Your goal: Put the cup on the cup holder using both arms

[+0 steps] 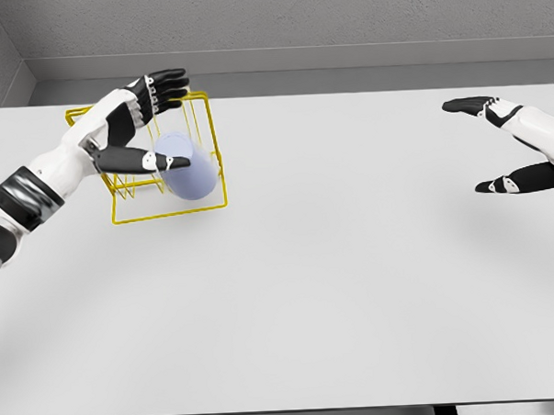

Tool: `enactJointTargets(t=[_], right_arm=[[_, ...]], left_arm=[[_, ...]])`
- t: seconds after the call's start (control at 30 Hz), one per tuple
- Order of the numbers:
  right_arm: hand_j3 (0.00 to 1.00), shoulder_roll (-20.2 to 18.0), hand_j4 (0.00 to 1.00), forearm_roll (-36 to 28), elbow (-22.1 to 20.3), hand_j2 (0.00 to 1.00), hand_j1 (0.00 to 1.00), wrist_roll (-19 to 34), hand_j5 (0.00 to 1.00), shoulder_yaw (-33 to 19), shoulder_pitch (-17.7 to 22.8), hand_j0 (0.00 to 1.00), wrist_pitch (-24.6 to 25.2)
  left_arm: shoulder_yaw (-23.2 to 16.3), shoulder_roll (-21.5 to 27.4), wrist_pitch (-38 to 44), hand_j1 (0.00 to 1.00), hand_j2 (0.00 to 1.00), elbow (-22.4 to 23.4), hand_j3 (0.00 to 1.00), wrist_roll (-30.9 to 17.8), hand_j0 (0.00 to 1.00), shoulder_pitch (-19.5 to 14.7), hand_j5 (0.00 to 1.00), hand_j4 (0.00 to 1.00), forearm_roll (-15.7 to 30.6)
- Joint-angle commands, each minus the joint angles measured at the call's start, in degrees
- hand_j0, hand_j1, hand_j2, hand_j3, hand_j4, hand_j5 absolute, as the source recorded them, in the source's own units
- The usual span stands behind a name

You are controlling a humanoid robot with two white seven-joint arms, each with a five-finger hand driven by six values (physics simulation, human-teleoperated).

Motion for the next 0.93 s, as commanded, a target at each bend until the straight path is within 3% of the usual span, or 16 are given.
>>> enactJointTargets(t=[0.0, 0.33, 0.57, 0.7, 0.73, 0.8, 0.9], right_arm=[[1.00, -0.05, 1.00, -0.51, 0.03, 1.00, 1.00, -0.03, 1.00, 0.00, 0.00, 1.00, 0.17], [1.00, -0.14, 1.00, -0.51, 1.26, 1.00, 1.00, -0.03, 1.00, 0.00, 0.00, 1.00, 0.17], [1.00, -0.14, 1.00, -0.52, 1.26, 1.00, 1.00, -0.03, 1.00, 0.00, 0.00, 1.00, 0.17], [1.00, -0.14, 1.00, -0.52, 1.26, 1.00, 1.00, -0.03, 1.00, -0.09, 0.00, 1.00, 0.17], [1.00, -0.14, 1.00, -0.52, 1.26, 1.00, 1.00, -0.03, 1.00, 0.00, 0.09, 1.00, 0.17], [1.00, -0.14, 1.00, -0.52, 1.26, 1.00, 1.00, -0.03, 1.00, -0.09, 0.09, 1.00, 0.17], [1.00, -0.14, 1.00, -0.52, 1.26, 1.00, 1.00, -0.03, 1.00, 0.00, 0.09, 1.00, 0.17]], left_arm=[[0.02, -0.01, 0.01, 1.00, 1.00, -0.06, 1.00, 0.01, 1.00, 0.00, 1.00, 1.00, 0.05], [0.02, 0.25, -0.43, 1.00, 1.00, -1.11, 1.00, 0.19, 1.00, -0.26, 1.00, 1.00, 0.05], [0.11, 3.50, -14.05, 1.00, 1.00, -1.81, 1.00, 0.36, 1.00, 0.26, 1.00, 1.00, 0.05], [0.19, 8.34, -28.10, 1.00, 1.00, -1.38, 1.00, 0.36, 1.00, 6.32, 1.00, 1.00, 0.05], [1.68, 9.30, -30.94, 1.00, 1.00, -1.11, 1.00, 0.36, 1.00, 9.31, 1.00, 1.00, 0.05], [5.99, 10.45, -30.94, 1.00, 1.00, -0.85, 1.00, 0.36, 1.00, 14.67, 1.00, 1.00, 0.23], [7.75, 11.33, -30.94, 1.00, 1.00, 1.17, 1.00, 0.36, 1.00, 15.91, 1.00, 1.00, 0.40]])
